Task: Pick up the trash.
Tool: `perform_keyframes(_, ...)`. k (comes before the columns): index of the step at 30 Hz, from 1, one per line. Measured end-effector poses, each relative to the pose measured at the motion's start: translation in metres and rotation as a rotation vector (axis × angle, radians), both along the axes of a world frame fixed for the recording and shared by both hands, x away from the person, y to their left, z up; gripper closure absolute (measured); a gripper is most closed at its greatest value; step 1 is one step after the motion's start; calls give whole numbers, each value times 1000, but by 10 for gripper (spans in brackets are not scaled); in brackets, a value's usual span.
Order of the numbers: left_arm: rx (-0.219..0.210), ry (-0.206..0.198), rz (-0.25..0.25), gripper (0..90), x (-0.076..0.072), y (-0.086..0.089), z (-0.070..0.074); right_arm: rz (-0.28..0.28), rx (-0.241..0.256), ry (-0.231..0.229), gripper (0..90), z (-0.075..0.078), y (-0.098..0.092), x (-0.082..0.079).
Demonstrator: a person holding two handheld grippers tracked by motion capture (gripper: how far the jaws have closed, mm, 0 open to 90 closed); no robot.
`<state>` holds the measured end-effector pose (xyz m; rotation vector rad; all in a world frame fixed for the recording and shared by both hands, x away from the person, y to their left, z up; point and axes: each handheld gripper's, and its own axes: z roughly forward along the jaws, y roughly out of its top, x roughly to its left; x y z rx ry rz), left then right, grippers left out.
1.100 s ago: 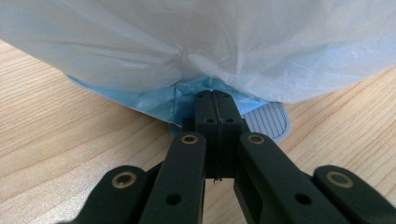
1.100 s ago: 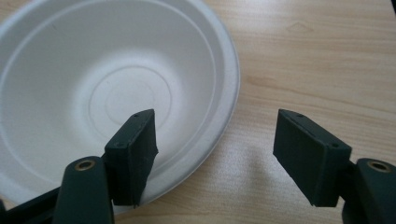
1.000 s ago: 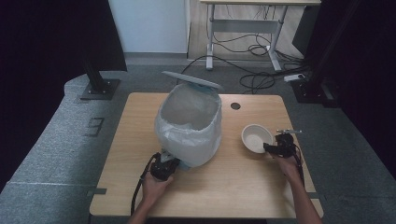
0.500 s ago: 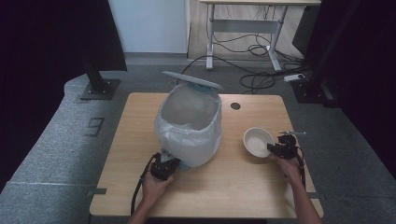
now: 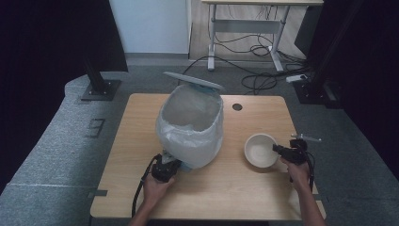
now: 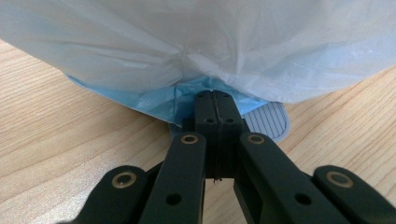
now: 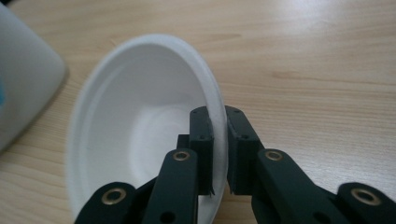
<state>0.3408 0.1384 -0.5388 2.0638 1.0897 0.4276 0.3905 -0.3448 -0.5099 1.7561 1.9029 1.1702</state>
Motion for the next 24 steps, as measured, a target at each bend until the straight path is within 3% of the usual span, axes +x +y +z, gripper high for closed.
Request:
perform_keyframes(4, -1, 2, 0, 900, 0, 0, 0, 10, 38, -40, 828, 6, -2, -9)
perform_keyframes(5, -2, 2, 0, 900, 0, 0, 0, 14, 73, -56, 828, 8, -3, -12)
perform_keyframes(11, -3, 1, 0, 900, 0, 0, 0, 17, 150, -115, 829, 17, -7, -23)
perform_keyframes(21, -2, -1, 0, 900, 0, 0, 0, 26, 170, -159, 829, 29, -10, -34)
perform_keyframes(24, -3, 0, -1, 900, 0, 1, 0, 33, 154, -178, 828, 36, -8, -38)
